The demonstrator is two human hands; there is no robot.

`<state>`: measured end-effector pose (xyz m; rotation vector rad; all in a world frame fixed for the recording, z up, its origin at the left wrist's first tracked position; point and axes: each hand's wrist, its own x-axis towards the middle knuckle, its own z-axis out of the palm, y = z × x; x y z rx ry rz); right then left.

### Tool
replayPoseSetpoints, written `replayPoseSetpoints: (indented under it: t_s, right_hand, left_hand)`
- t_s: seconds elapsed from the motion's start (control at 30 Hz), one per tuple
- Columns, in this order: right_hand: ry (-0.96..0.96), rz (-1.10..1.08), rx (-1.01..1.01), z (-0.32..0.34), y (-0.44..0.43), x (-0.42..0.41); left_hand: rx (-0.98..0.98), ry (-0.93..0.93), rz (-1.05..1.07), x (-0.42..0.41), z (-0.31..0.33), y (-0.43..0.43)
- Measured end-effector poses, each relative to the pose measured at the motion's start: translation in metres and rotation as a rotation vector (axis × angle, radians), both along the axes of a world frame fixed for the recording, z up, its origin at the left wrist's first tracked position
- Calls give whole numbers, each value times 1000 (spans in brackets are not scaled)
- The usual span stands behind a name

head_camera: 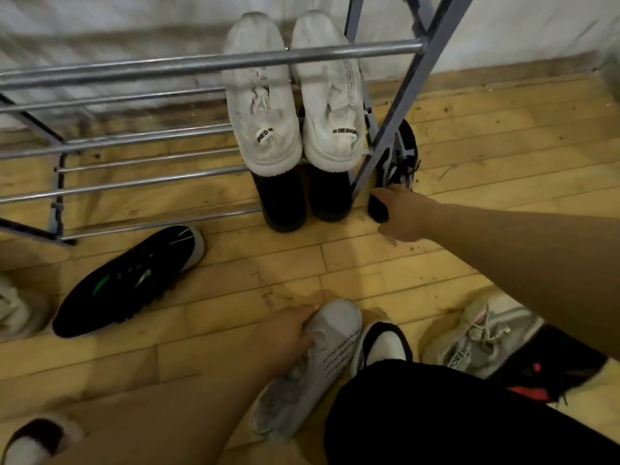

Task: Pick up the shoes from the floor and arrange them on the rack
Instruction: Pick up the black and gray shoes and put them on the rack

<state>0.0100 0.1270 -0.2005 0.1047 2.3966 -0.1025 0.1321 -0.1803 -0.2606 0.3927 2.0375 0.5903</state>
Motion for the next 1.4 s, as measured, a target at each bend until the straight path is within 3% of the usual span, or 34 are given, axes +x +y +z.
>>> replayPoseSetpoints:
  t_s: [0.2, 0.3, 0.43, 0.57, 0.77, 0.97, 1.1, 1.23, 1.4]
  right_hand:
    - [142, 52, 53, 3, -3, 7]
    - [194, -56, -40, 9, -7, 31]
    - [97, -23, -221, 11, -35, 83]
    - [-6, 2, -264, -2, -47, 111]
    - [45, -32, -299, 18, -44, 114]
    - [71, 7, -500, 140, -78, 75]
    - [47, -292, -959, 235, -118, 70]
    - [68, -454, -1277, 316, -171, 83]
    - [152, -436, -1489, 396, -245, 109]
  left_hand:
    - [102, 165, 257, -10, 8, 2]
    - [88, 257, 411, -40, 17, 4]
    - [32, 258, 284, -61, 22, 7]
    - [-10, 166, 66, -36, 15, -2]
    - [13, 126, 104, -26, 23, -17]
    - [134, 138, 54, -59, 135, -40]
    - [302, 129, -4, -65, 236, -58]
    - [416, 341, 86, -45, 331, -95]
    - [507, 480, 268, -5, 414, -170]
